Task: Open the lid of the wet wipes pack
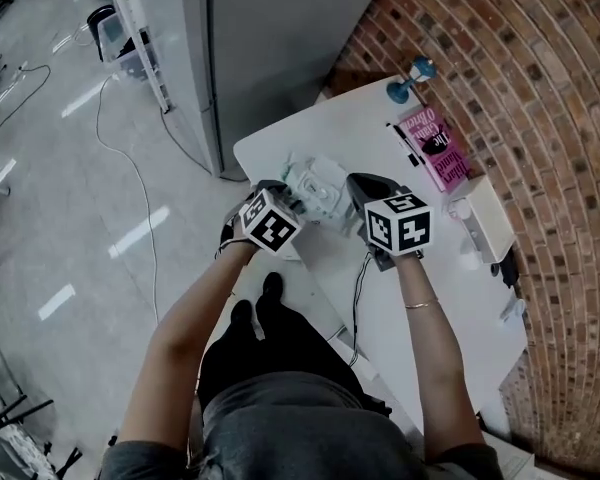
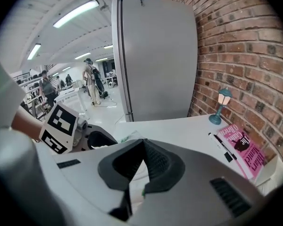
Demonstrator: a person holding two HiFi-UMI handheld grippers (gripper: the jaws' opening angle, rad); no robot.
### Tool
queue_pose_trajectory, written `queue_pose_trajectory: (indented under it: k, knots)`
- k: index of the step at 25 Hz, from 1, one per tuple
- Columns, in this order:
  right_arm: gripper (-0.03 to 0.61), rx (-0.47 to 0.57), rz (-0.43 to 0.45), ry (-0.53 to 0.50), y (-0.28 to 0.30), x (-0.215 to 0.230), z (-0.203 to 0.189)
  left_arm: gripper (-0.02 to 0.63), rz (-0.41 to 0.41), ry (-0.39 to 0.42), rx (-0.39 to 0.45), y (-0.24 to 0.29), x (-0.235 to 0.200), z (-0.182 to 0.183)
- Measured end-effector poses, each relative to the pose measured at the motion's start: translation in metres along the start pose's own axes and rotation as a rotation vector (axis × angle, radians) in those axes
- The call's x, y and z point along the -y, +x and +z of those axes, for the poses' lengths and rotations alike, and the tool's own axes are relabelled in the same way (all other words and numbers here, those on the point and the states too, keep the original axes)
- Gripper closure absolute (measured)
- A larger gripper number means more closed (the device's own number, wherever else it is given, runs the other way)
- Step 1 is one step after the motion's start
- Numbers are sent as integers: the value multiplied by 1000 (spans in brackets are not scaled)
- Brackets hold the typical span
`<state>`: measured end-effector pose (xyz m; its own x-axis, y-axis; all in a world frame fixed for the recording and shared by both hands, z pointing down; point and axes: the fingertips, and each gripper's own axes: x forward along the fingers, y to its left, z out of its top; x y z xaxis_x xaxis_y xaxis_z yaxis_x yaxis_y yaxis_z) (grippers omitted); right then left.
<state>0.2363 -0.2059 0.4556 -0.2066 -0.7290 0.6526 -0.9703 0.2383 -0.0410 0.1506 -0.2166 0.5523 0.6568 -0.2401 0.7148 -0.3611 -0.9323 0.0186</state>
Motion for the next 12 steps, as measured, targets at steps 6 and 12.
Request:
queue_pose_trajectory:
  k: [6,12]
  knots:
    - [571,79,-9,107,-21,-5,-3,437,1,-13,42,-19,4,3]
    - [571,129,18,188,-35,-24,-10,467,23,-20,82,-40,3,5]
